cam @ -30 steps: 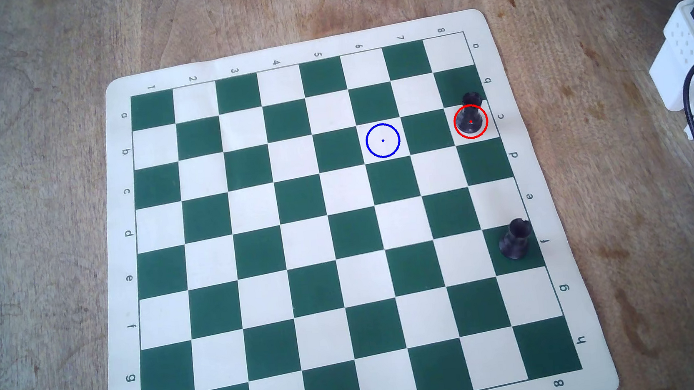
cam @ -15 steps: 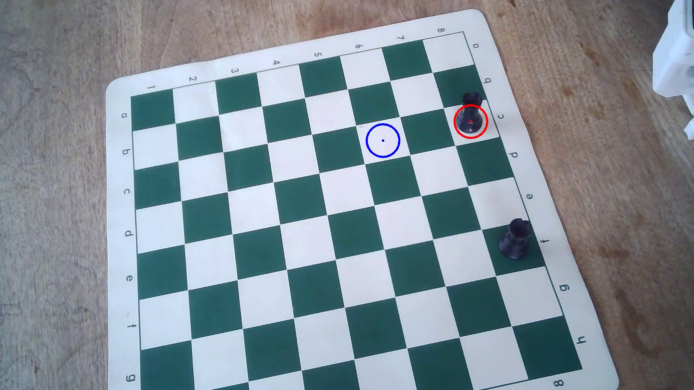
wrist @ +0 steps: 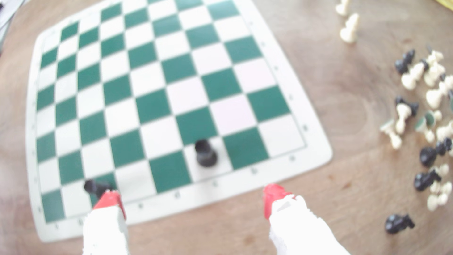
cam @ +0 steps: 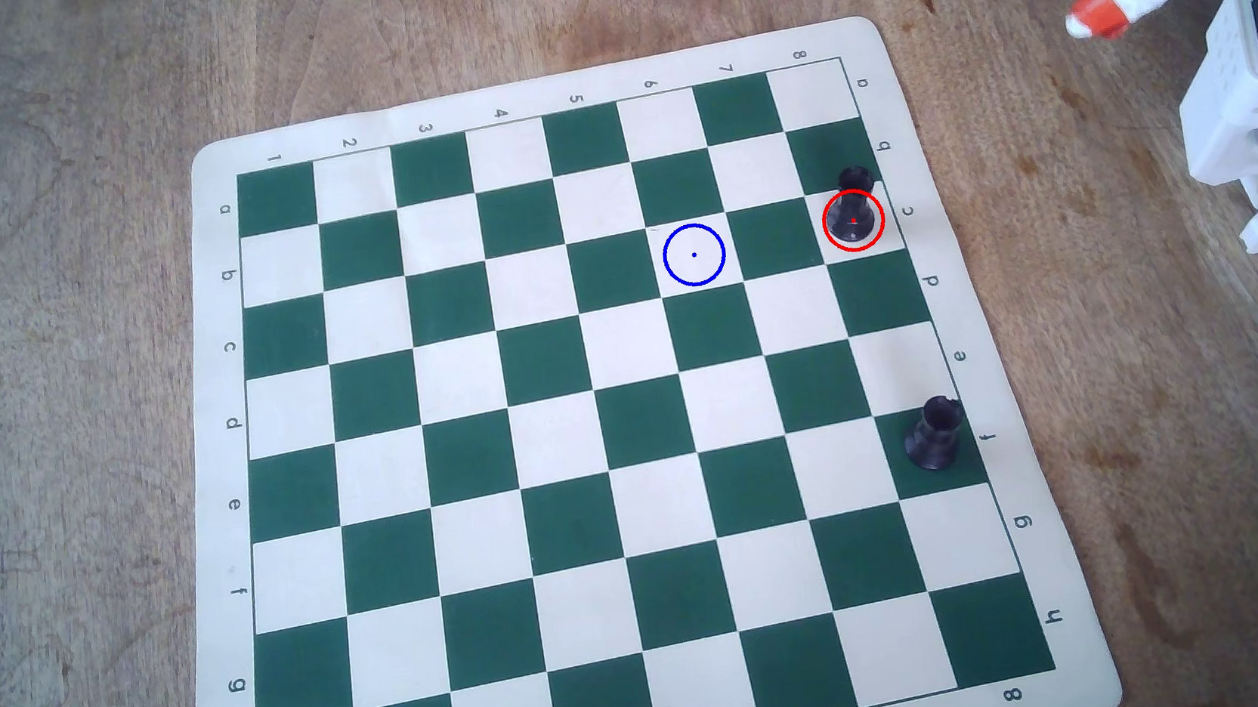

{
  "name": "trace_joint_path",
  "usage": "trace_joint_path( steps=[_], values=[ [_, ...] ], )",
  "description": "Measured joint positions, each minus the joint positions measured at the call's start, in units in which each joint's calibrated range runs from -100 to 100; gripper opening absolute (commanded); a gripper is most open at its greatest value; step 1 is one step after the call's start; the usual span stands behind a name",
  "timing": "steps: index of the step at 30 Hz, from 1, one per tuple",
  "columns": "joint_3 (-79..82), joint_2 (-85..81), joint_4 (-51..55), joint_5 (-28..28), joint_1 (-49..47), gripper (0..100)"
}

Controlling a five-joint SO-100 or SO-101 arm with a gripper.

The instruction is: Move the chess piece from red to blue

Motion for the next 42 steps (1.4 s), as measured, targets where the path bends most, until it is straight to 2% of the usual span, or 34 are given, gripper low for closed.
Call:
trace_joint_path(
  steps=[1, 4, 10, 19, 23, 28, 37, 42],
  values=[
    [0.0, 0.75, 0.48, 0.0, -0.74, 42],
    [-0.18, 2.01, 2.39, 0.05, -3.24, 44],
    [0.27, 4.27, 3.59, -0.15, -5.16, 39],
    [14.19, 22.29, -15.14, -2.98, -5.01, 35],
    [17.89, 23.96, -19.2, -4.44, -6.12, 35],
    [25.03, 25.81, -29.4, -6.79, -6.56, 34],
    [26.57, 34.19, -45.66, -10.4, -8.19, 33],
    [26.57, 36.87, -49.88, -10.65, -8.26, 33]
  ],
)
